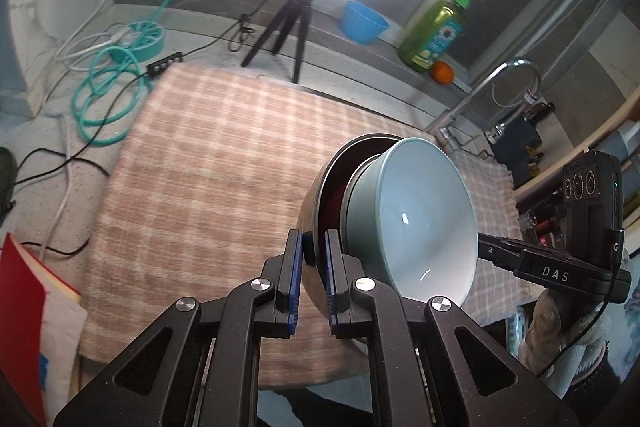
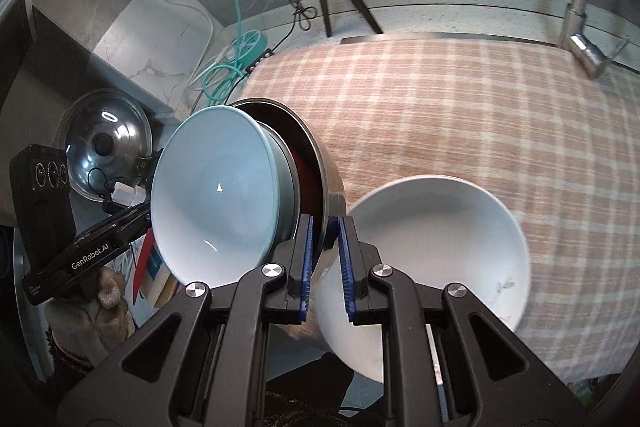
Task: Organize plates and bowls
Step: 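Lift the nested bowl stack and lower it onto the plate stack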
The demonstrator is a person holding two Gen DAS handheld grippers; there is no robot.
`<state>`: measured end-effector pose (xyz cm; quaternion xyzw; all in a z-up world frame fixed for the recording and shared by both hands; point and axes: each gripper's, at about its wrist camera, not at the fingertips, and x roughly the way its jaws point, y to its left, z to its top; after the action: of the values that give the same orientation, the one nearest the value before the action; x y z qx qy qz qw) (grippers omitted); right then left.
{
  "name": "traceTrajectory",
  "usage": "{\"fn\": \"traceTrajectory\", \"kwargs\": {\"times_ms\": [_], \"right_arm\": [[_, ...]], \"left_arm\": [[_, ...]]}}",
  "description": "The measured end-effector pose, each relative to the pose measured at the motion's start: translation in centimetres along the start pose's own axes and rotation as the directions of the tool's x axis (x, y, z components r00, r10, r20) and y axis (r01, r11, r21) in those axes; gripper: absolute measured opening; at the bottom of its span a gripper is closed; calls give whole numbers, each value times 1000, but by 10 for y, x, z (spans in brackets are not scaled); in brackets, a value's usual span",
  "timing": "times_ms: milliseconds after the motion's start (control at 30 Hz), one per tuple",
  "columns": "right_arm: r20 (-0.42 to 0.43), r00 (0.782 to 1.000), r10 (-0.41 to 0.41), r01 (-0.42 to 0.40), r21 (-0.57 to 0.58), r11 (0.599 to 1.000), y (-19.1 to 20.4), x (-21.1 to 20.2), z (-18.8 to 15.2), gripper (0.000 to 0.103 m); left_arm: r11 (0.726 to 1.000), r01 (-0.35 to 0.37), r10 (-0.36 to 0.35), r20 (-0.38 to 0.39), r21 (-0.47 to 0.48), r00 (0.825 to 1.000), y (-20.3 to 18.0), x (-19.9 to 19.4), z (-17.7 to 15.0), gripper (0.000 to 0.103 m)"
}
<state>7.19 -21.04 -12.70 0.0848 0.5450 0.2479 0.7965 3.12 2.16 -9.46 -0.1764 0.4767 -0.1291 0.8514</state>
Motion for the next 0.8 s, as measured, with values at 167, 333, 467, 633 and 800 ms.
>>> {"fn": "traceTrajectory", "kwargs": {"times_ms": [167, 333, 467, 633, 800], "right_arm": [[10, 1000, -28, 28, 36, 999, -30, -19, -14, 14], [8, 999, -45, 45, 62, 997, -53, -29, -26, 14], [-5, 999, -52, 52, 74, 996, -69, -32, -34, 14], [-20, 999, -49, 50, 86, 995, -84, -32, -43, 14], [-32, 998, -46, 49, 84, 995, -93, -30, -48, 14]], "left_arm": [[999, 28, -27, -26, 30, 999, -26, 15, -4, 7], [998, 46, -43, -55, 47, 998, -49, 30, -11, 7], [997, 49, -45, -71, 56, 996, -64, 38, -17, 7], [998, 45, -40, -89, 54, 995, -74, 47, -25, 7], [998, 34, -29, -102, 47, 994, -78, 54, -31, 7]]}}
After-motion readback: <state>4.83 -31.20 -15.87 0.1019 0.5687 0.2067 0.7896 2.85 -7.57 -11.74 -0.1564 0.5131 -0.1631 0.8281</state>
